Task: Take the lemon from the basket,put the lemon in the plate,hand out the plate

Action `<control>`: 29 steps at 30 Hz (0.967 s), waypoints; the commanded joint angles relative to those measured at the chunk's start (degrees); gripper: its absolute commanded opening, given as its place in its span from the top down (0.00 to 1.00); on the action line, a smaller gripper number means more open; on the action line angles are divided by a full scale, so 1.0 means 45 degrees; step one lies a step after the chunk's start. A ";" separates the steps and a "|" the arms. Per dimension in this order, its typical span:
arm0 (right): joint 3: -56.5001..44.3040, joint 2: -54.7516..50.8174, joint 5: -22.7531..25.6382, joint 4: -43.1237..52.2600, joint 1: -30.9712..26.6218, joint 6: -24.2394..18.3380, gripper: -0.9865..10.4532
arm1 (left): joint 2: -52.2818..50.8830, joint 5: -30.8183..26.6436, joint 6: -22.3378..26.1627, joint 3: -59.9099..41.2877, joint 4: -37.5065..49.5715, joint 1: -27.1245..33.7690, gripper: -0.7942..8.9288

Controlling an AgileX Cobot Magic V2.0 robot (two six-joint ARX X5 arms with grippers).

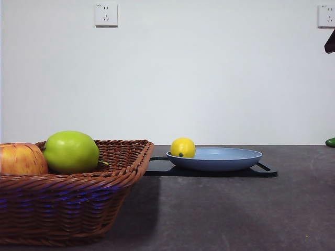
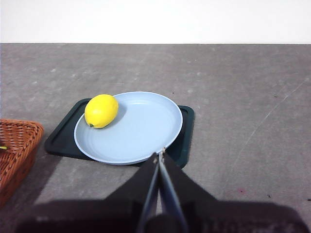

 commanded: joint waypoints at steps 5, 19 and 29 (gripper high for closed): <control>-0.0024 -0.1253 0.0253 -0.0384 -0.0806 -0.1234 0.91 | -0.0029 0.0015 -0.0087 -0.0102 0.0019 0.0039 0.91; -0.3910 -0.5391 -0.4405 0.0010 -0.5683 -0.1219 0.91 | -0.0029 0.0005 -0.0087 -0.0102 0.0019 0.0039 0.91; -0.5396 -0.6591 -0.4405 -0.0005 -0.5765 -0.1224 0.91 | -0.0029 0.0010 -0.0087 -0.0102 0.0019 0.0039 0.91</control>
